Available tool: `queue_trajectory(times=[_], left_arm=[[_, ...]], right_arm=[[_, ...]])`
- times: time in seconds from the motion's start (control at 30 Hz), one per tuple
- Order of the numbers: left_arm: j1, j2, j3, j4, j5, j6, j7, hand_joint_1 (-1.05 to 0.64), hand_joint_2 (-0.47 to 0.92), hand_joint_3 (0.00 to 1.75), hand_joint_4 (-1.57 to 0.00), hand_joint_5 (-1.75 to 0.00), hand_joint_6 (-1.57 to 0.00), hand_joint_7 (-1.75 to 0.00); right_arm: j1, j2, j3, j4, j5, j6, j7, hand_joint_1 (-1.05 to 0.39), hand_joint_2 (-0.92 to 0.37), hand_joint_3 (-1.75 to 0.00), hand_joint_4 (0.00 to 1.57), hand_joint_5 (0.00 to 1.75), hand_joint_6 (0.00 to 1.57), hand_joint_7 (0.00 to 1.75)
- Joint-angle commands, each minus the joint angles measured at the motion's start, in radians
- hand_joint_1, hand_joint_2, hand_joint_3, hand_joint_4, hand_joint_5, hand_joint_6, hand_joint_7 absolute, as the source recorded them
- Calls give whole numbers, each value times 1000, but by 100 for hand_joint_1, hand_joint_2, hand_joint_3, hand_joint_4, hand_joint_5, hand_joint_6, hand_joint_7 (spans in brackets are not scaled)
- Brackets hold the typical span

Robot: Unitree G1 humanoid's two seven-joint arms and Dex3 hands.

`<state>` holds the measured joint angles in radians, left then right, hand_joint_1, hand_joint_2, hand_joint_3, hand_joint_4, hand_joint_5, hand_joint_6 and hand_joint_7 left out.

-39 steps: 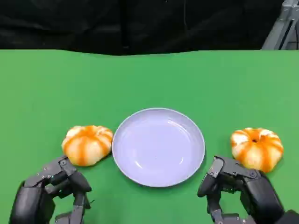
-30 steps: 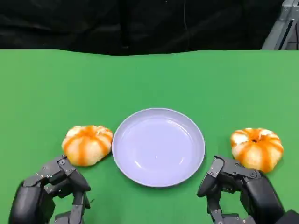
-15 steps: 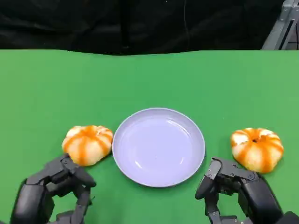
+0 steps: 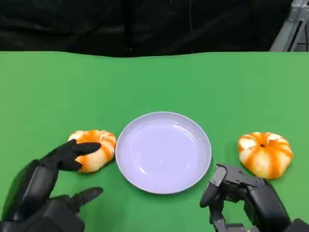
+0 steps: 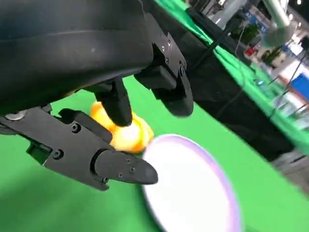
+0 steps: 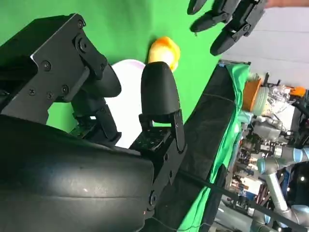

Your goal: Grasp the bread from the table and place it into the plate.

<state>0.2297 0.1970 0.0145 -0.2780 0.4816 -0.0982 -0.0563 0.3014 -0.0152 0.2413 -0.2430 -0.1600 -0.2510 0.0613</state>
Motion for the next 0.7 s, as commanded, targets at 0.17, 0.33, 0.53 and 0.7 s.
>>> queue_trajectory(times=[0.17,0.33,0.53,0.7], left_arm=[[-36,88,-58,-27,203,50,14,-57,92,12,-14,-71,-38,-13],[-224,123,-189,76,478,195,-61,-57,92,9,-6,-50,-33,-4],[-330,113,-267,204,561,301,-71,-59,92,7,-2,-50,-31,-1],[-403,97,-318,305,567,360,-72,-59,92,7,0,-54,-30,-1]], right_arm=[[4,-5,-11,-4,18,7,-1,13,-35,-139,86,166,75,143],[17,-12,-9,-20,15,17,4,15,-37,-139,86,166,75,143],[26,-12,-7,-26,9,14,-2,14,-36,-137,86,165,75,143],[33,-13,-5,-35,13,20,2,13,-37,-136,86,164,74,142]])
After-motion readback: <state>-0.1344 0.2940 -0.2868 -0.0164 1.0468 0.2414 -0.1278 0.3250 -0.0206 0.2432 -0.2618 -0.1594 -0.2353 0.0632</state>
